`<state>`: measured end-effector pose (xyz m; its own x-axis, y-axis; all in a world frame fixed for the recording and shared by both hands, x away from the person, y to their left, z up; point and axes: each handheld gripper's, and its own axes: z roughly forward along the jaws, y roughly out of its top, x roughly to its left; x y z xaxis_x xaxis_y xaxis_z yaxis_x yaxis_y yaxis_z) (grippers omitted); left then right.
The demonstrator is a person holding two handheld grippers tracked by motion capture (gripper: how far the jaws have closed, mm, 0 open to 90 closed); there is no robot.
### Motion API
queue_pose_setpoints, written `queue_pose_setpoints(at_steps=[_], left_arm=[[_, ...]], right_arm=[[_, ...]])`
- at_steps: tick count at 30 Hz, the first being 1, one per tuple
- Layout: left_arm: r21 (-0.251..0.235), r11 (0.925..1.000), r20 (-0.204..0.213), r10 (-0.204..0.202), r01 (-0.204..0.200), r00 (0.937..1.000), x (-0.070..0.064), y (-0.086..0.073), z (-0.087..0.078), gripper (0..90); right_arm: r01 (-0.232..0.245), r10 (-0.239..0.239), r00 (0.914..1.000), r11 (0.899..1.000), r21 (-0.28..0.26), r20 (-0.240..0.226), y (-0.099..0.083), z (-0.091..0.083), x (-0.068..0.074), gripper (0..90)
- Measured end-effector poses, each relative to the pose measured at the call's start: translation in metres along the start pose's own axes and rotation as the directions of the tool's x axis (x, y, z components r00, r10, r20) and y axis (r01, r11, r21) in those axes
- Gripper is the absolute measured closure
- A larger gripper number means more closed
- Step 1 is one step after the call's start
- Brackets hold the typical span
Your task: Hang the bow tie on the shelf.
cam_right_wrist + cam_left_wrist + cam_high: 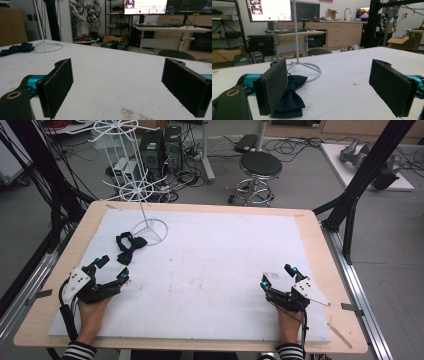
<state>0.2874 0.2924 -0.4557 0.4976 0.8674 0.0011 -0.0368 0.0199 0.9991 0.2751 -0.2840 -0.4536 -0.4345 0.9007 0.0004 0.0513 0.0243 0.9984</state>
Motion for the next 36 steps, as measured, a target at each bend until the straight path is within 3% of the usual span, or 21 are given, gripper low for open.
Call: queue_pose_setpoints(at_steps=[5, 36], left_arm=[[0.002, 0.9999, -0.005, -0.015, 0.015, 0.9999, 0.0013, 0.0001, 0.0004, 15.7], [0.011, 0.9999, -0.012, -0.009, 0.009, 0.9999, 0.0005, 0.0007, 0.0012, 15.4]], right_arm=[[-0.011, 0.011, 0.9999, 1.0, -0.003, -0.001, -0.0001, -0.0003, -0.0008, 9.4], [-0.006, 0.006, 1.0, 1.0, -0.005, 0.001, -0.0002, -0.0008, 0.0, 9.4]])
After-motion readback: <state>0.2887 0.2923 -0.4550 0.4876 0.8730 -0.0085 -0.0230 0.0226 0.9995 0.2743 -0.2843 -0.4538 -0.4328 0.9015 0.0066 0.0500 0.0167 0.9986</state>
